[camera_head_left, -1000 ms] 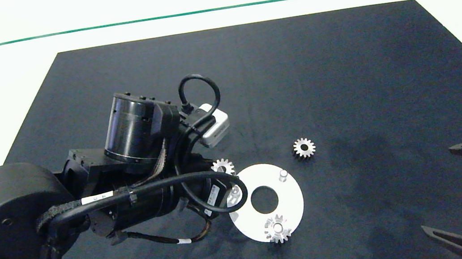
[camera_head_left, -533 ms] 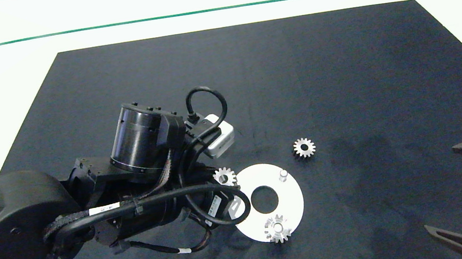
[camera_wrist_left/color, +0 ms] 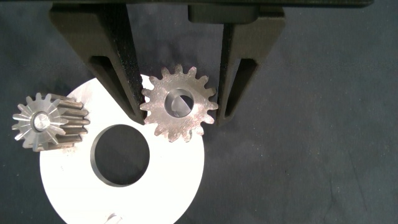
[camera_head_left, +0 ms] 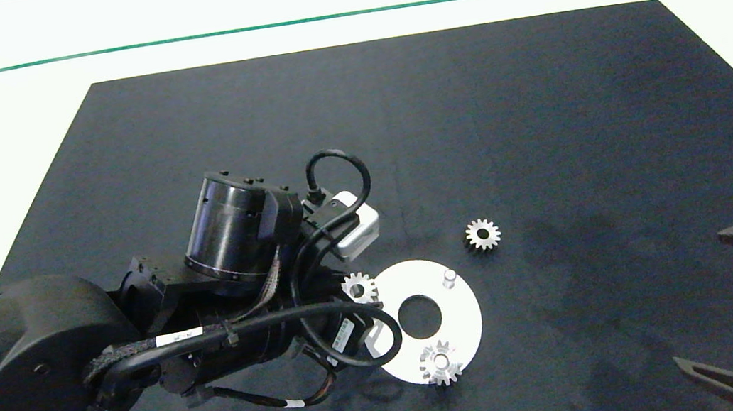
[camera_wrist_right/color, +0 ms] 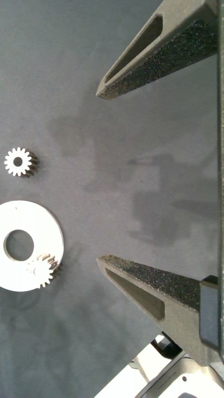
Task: Install three planetary gears onto the carrier pins
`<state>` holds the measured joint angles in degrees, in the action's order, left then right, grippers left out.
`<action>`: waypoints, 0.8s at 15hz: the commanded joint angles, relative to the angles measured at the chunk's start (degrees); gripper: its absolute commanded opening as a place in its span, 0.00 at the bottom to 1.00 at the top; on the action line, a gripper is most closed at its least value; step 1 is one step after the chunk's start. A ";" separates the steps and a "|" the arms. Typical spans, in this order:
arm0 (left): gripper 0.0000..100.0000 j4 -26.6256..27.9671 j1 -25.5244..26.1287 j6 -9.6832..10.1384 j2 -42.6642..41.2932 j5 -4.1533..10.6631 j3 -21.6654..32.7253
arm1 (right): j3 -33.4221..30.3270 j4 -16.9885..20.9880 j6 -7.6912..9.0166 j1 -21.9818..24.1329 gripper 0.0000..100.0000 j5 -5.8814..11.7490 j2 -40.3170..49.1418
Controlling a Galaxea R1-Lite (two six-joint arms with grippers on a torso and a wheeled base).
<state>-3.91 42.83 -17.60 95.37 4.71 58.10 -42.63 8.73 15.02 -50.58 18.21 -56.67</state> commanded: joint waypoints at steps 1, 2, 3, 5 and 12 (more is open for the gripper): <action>0.22 -0.13 0.33 -0.24 0.79 0.57 0.00 | 0.00 0.06 0.10 -0.05 1.00 -0.02 -0.10; 0.22 -0.13 0.42 -0.24 0.79 0.66 0.00 | 0.00 0.06 0.10 -0.05 1.00 -0.02 -0.19; 0.22 -0.22 0.50 -0.24 0.79 0.66 0.00 | 0.00 0.06 0.10 -0.05 1.00 -0.11 -0.10; 0.22 -0.31 0.50 -0.24 0.79 0.57 0.08 | 0.00 0.06 0.10 -0.05 1.00 -0.11 -0.10; 0.22 -2.15 2.00 -0.94 2.19 0.66 0.17 | 0.00 0.06 0.10 -0.05 1.00 -0.11 -0.28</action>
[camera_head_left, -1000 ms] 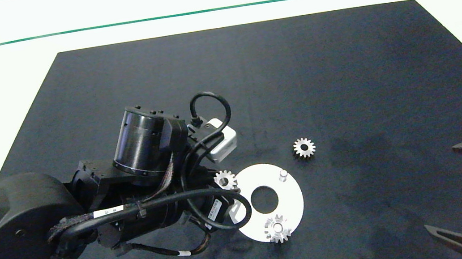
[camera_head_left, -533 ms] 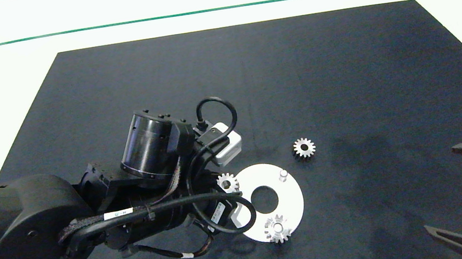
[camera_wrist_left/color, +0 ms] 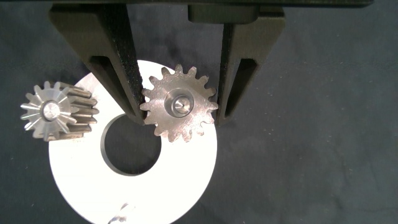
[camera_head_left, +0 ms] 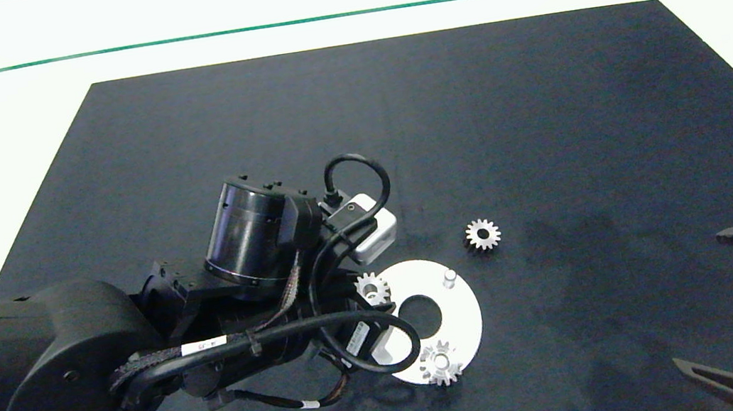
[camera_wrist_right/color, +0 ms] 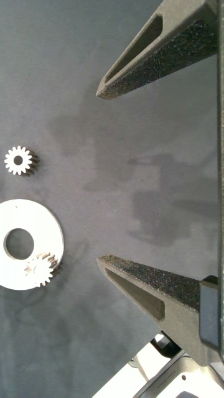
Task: Install three planetary gears onto the carrier pins
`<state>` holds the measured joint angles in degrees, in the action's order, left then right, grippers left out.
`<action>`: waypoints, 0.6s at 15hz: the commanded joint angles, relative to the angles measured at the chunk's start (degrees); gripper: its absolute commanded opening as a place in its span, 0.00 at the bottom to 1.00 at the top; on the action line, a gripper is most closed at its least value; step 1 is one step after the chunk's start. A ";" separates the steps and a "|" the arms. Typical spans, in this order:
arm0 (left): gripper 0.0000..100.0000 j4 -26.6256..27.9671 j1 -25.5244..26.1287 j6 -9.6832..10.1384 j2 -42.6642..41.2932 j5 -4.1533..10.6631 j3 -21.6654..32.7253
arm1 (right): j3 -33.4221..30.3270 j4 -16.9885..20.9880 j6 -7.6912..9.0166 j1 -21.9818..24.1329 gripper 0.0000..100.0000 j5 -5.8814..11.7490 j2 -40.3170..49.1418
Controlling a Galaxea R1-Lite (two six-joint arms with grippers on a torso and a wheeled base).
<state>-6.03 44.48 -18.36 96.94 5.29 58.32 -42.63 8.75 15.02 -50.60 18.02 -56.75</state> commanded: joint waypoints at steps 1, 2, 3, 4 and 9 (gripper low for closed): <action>0.22 -0.12 0.34 -0.27 0.71 0.07 -0.05 | 0.00 0.04 0.10 -0.02 1.00 0.09 -0.21; 0.22 -0.12 0.34 -0.27 0.88 0.07 0.04 | 0.00 0.04 0.10 -0.02 1.00 0.09 -0.21; 0.22 -0.12 0.34 -0.27 1.06 0.07 0.04 | 0.00 0.04 0.10 -0.11 1.00 0.09 -0.29; 0.22 -0.12 0.34 -0.27 1.23 0.07 0.13 | 0.00 0.04 0.10 -0.11 1.00 0.09 -0.29; 0.22 -0.12 0.34 -0.36 1.67 0.07 0.22 | 0.00 0.12 0.19 -0.64 1.00 0.09 -0.21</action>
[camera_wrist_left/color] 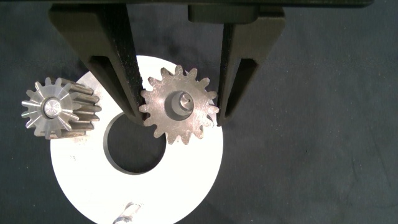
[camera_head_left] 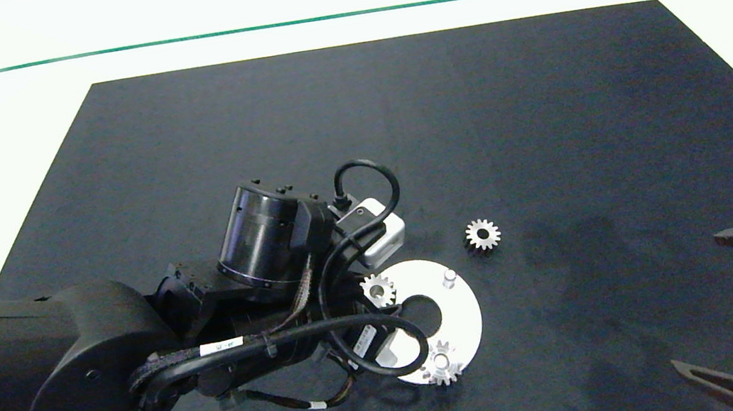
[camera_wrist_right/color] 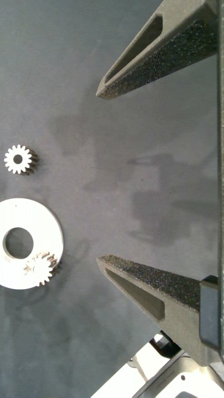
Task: Install three planetary gears onto the carrier pins
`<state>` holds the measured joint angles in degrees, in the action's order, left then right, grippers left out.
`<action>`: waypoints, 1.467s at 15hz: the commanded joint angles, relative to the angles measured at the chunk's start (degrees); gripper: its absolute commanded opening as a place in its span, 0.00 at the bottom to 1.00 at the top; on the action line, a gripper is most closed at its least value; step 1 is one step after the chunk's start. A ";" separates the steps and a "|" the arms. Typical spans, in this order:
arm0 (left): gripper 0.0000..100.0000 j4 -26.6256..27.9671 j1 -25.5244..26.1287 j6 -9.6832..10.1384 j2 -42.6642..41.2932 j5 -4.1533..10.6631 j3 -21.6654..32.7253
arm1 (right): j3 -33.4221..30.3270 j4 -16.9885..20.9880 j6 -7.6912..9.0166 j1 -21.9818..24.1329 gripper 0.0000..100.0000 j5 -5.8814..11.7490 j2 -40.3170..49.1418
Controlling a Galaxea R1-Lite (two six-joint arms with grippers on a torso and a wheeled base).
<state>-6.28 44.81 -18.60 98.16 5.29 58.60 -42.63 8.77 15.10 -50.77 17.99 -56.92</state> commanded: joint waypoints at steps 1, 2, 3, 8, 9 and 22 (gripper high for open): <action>0.22 0.04 -0.08 -0.12 0.45 0.07 -0.07 | 0.00 0.11 0.10 -0.64 1.00 0.11 0.05; 0.22 0.04 -0.08 -0.12 0.45 0.07 -0.07 | 0.00 0.11 0.10 -0.64 1.00 0.11 0.05; 0.22 0.04 -0.25 -0.12 0.28 0.07 -0.07 | 0.00 0.11 0.10 -0.64 1.00 0.11 0.05; 0.22 0.04 -0.43 -0.21 -0.25 0.07 -0.07 | 0.09 0.11 0.10 -0.73 1.00 0.11 -0.04; 0.22 -0.14 -0.52 -0.12 -0.25 0.07 -0.07 | 0.09 0.11 0.10 -0.64 1.00 0.11 -0.04; 0.22 -2.42 -0.78 0.15 -1.57 0.07 -2.26 | 0.27 0.11 0.10 -1.70 1.00 0.38 0.23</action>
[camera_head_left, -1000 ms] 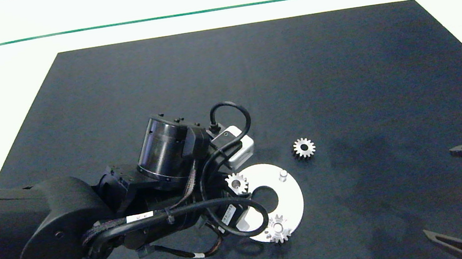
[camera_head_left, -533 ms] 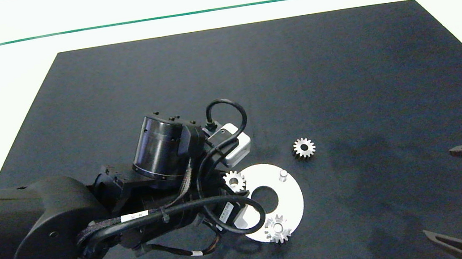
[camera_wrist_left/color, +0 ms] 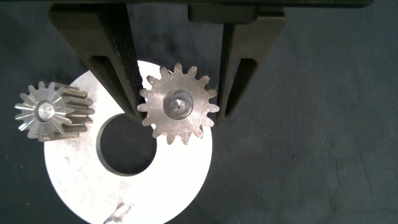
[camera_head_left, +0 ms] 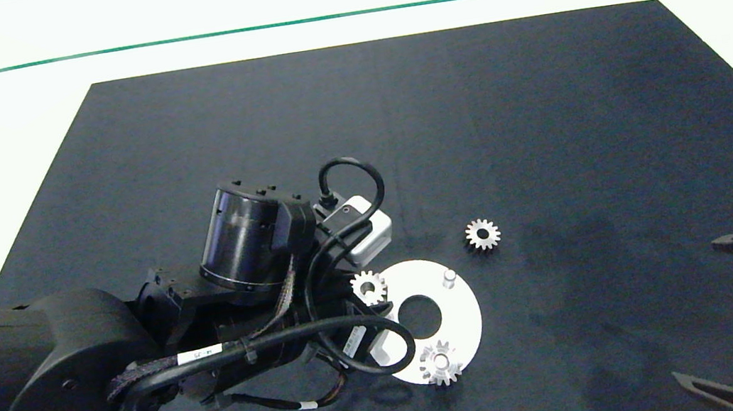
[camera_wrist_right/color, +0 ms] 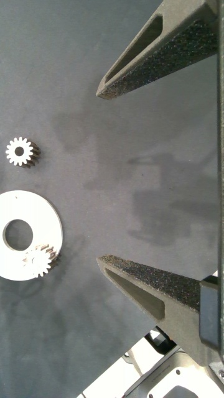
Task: Install three planetary gears onto the carrier pins
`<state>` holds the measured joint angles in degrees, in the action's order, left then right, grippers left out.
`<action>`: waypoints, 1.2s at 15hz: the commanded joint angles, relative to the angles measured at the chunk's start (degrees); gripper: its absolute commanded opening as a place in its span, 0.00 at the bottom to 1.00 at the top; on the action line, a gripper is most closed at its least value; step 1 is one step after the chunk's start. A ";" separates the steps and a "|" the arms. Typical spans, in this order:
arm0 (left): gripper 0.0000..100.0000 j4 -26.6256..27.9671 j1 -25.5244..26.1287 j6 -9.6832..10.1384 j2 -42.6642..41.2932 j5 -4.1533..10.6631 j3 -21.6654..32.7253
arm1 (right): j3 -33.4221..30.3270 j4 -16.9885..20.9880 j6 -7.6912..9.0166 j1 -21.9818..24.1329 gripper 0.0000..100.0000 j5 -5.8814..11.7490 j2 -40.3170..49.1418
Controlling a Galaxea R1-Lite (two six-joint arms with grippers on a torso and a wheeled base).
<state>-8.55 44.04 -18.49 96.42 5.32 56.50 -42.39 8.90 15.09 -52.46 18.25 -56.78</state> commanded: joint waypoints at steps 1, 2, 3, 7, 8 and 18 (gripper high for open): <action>0.22 -0.07 -0.01 0.04 0.09 0.05 -0.25 | 0.02 0.07 0.11 -0.01 1.00 0.12 0.18; 0.22 -0.07 -0.01 0.04 0.09 0.05 -0.34 | 0.02 -0.02 0.11 -0.01 1.00 0.12 0.27; 0.22 -0.16 0.08 0.04 0.09 0.05 -0.25 | 0.02 -0.02 0.11 -0.01 1.00 0.12 0.18; 0.22 -0.24 -0.01 0.21 0.18 0.05 -1.13 | 0.02 0.07 0.11 -0.10 1.00 0.12 0.27; 0.22 -0.24 -0.10 0.30 0.18 0.05 -1.40 | 0.02 0.07 0.11 -0.01 1.00 0.12 0.18; 0.22 -3.14 -0.01 0.12 1.32 0.05 -1.92 | 0.02 0.07 0.11 -0.10 1.00 0.12 0.27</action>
<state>-11.70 44.04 -18.30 97.44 5.29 54.60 -42.36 8.92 15.10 -52.55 18.25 -56.53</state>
